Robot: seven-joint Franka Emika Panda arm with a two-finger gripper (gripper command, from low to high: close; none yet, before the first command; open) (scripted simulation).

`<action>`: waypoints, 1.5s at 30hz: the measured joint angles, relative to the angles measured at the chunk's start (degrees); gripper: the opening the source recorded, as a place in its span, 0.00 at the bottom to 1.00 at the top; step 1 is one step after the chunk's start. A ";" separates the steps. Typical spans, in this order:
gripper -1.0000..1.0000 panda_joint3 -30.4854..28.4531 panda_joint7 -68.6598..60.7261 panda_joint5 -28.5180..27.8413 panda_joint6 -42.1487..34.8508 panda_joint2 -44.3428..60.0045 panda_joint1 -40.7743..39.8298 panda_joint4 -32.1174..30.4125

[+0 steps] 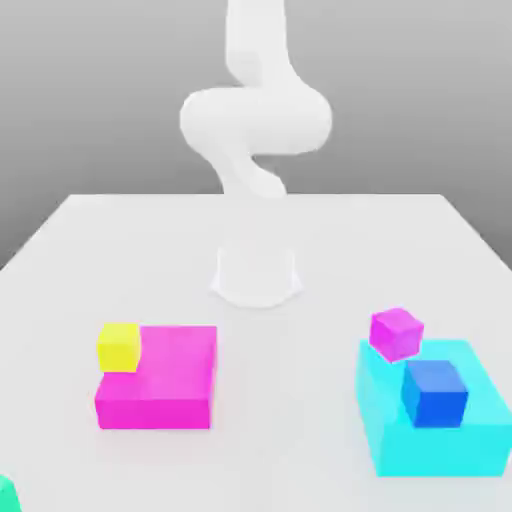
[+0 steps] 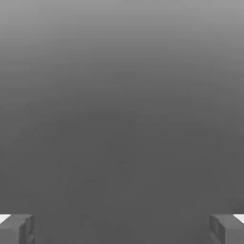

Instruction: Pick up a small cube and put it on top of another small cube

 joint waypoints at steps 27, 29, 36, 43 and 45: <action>0.50 -14.24 -10.81 12.71 9.68 56.42 -9.54 10.15; 0.50 -14.64 -11.32 13.20 10.44 60.48 -10.85 10.88; 0.50 -13.22 -13.60 16.01 16.63 74.77 -15.34 13.79; 0.00 -12.35 -14.31 17.01 18.29 77.09 -16.05 14.35; 0.00 -13.20 -13.77 16.22 16.74 75.07 -15.40 13.86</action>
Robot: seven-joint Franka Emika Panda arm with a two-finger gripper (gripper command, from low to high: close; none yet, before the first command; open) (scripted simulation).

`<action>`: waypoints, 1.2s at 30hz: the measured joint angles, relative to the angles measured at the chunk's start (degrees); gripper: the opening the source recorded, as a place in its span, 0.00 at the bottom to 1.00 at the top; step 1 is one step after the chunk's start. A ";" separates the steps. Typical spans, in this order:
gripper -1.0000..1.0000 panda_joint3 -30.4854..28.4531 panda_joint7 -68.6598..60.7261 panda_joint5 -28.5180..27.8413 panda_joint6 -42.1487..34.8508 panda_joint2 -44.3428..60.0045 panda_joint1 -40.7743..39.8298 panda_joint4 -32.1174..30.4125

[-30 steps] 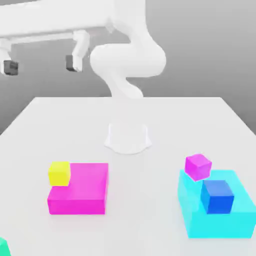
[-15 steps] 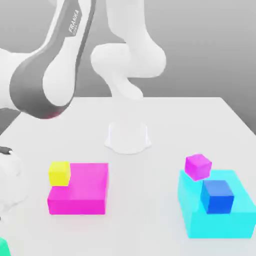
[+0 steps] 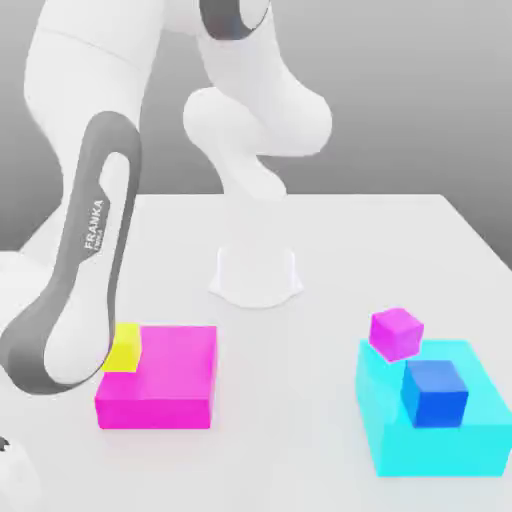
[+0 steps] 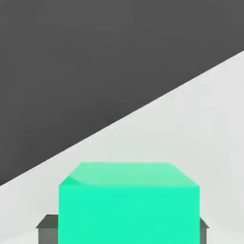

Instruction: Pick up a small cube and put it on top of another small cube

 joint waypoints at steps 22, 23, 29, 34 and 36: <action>0.00 17.99 -33.90 -10.74 -13.05 -44.49 27.00 -30.45; 0.00 19.09 -36.12 -10.77 -13.51 -46.58 28.23 -31.99; 0.00 23.43 -48.59 -11.28 -15.23 -58.21 38.03 -41.07; 0.00 24.77 -49.68 -11.72 -4.74 -51.59 38.84 -44.84; 1.00 24.89 -49.61 -11.81 -3.36 -50.57 38.77 -45.20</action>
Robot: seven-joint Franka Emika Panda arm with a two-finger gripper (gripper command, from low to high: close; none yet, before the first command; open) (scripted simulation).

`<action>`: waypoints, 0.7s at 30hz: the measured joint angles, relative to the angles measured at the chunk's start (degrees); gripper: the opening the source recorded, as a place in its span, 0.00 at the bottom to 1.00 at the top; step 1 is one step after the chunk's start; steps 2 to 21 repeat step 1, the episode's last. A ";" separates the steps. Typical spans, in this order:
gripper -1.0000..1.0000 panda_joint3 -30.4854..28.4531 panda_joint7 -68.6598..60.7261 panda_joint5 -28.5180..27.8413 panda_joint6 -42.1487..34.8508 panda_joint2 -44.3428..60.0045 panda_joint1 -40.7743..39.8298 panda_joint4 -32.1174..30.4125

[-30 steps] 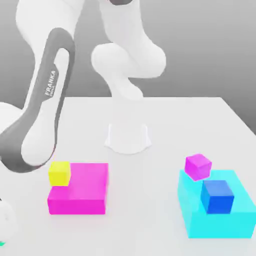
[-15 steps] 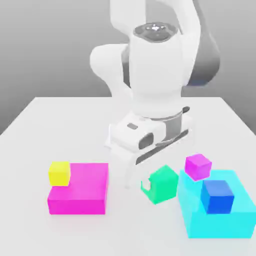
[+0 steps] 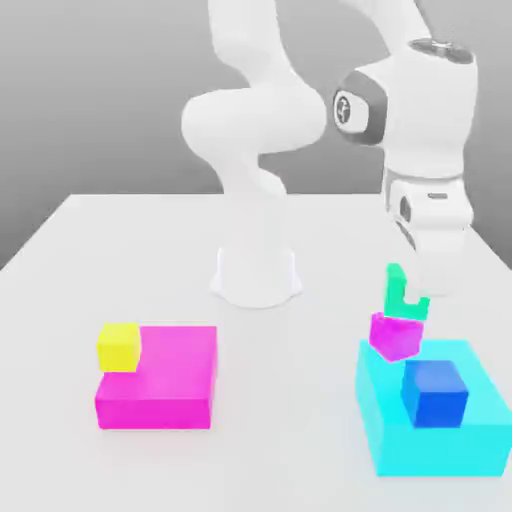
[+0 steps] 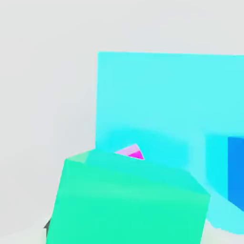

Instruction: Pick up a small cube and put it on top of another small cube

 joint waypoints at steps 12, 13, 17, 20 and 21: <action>1.00 0.00 0.00 0.00 0.00 0.00 0.00 0.00; 1.00 0.00 0.00 0.00 0.00 0.00 0.00 0.00; 1.00 0.00 0.00 0.00 0.00 0.00 0.00 0.00; 1.00 0.00 0.00 0.00 0.00 0.00 0.00 0.00; 1.00 0.00 0.00 0.00 0.00 0.00 0.00 0.00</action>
